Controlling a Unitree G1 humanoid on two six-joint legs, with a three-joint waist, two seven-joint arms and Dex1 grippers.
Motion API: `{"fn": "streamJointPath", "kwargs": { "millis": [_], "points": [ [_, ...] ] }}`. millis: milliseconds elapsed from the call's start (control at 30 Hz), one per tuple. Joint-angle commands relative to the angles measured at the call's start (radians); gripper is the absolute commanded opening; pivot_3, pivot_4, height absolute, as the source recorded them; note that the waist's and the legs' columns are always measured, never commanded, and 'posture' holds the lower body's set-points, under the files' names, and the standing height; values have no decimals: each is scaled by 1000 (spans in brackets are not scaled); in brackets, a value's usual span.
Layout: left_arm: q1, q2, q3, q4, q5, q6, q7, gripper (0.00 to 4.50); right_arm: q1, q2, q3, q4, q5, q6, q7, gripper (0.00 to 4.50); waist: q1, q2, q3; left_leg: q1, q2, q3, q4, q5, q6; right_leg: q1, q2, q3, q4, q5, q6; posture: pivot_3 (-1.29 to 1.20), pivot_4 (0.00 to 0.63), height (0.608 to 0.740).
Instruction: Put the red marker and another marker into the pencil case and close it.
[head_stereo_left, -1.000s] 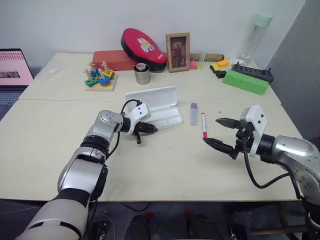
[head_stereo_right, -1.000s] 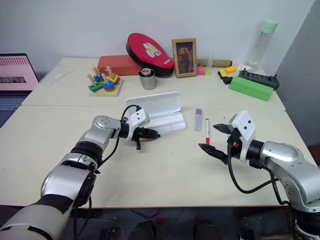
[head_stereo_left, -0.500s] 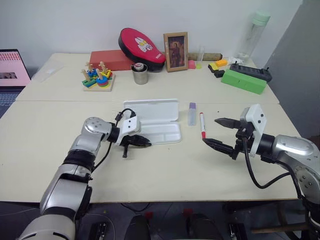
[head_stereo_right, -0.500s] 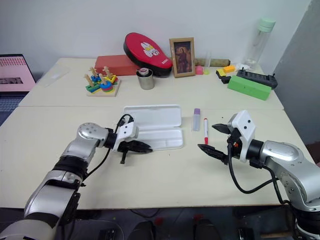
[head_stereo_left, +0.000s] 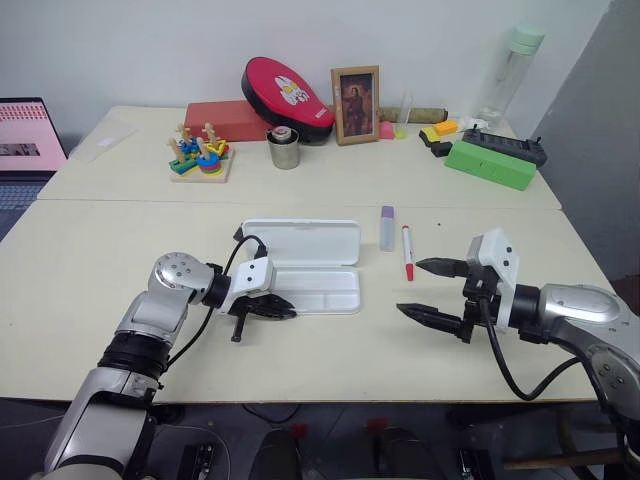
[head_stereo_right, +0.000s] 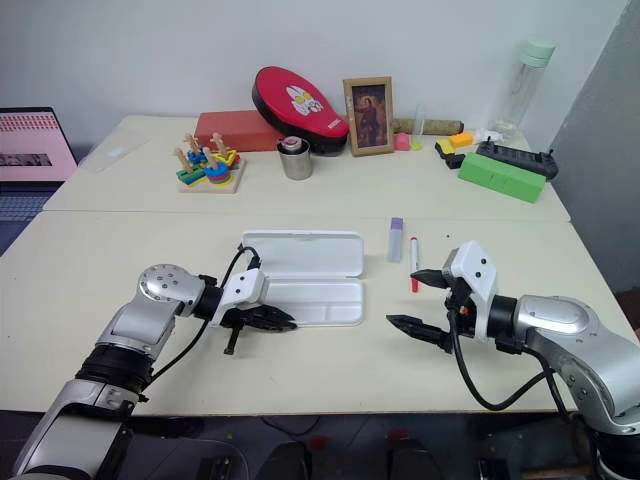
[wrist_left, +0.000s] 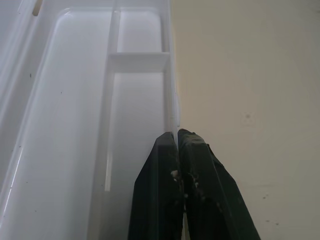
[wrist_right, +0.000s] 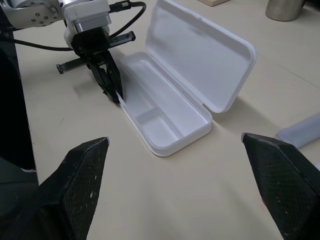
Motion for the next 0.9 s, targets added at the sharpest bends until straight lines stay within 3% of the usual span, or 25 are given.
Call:
{"fn": "streamJointPath", "kwargs": {
  "millis": [33, 400, 433, 733, 900],
  "points": [
    [13, 7, -17, -44, -6, 30, 14, 32, -19, -8, 1, -28, 13, -13, 10, 4500, 0, 0, 0, 0, 0, 0, 0, 0, 0, 0, 0, 0, 0, 0, 0, 0, 150, 740],
    [32, 14, -20, -55, -2, 44, 39, 32, -43, 5, 17, -1, -5, -10, -5, 4500, 0, 0, 0, 0, 0, 0, 0, 0, 0, 0, 0, 0, 0, 0, 0, 0, 150, 740],
    [32, 15, -20, -55, -3, 45, 39, 497, -46, 9, 19, 3, -8, -7, -12, 4500, 0, 0, 0, 0, 0, 0, 0, 0, 0, 0, 0, 0, 0, 0, 0, 0, 150, 740],
    [49, 34, -1, -120, -48, 67, 35, 2191, -58, 40, 57, 35, -43, -3, -67, 4500, 0, 0, 0, 0, 0, 0, 0, 0, 0, 0, 0, 0, 0, 0, 0, 0, 150, 740],
    [63, 40, 45, -245, -152, 179, 35, 3154, -64, 63, 61, 53, -50, -9, -77, 4500, 0, 0, 0, 0, 0, 0, 0, 0, 0, 0, 0, 0, 0, 0, 0, 0, 150, 740]
  ]
}}
